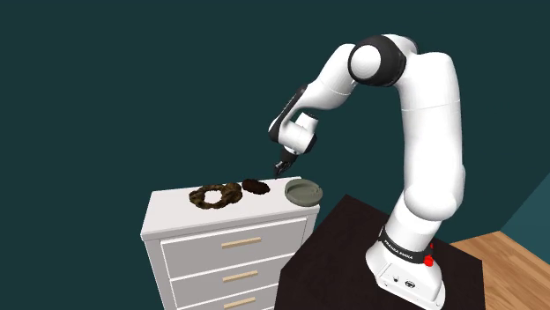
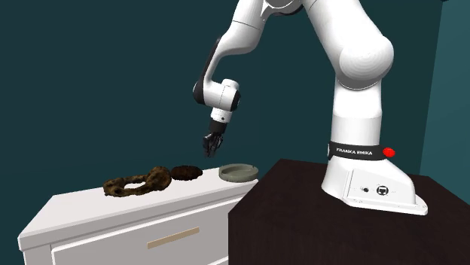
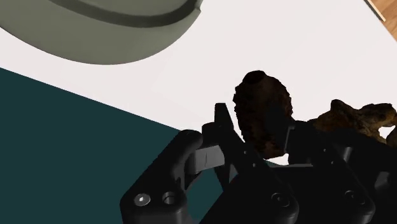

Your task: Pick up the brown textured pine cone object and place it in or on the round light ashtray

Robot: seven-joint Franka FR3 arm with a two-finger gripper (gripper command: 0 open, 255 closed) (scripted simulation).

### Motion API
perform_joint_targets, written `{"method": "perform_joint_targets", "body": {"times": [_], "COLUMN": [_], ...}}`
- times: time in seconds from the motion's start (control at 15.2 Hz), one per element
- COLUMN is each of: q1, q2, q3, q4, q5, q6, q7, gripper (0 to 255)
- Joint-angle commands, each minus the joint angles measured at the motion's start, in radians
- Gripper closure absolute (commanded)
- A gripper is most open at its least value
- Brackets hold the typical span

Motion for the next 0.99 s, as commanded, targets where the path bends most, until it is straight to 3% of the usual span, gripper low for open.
{"method": "perform_joint_targets", "body": {"times": [0.0, 0.2, 0.4, 0.46, 0.92], "q1": [0.053, 0.183, 0.267, 0.281, 0.255], "q2": [0.031, 0.139, 0.260, 0.288, 0.370], "q3": [-0.047, -0.155, -0.210, -0.218, -0.182], "q4": [0.040, 0.185, 0.352, 0.391, 0.427], "q5": [-0.110, -0.341, -0.491, -0.517, -0.486], "q6": [-0.036, -0.165, -0.303, -0.334, -0.286], "q7": [0.080, 0.230, 0.302, 0.311, 0.291], "gripper": [0, 0, 0, 0, 0]}}
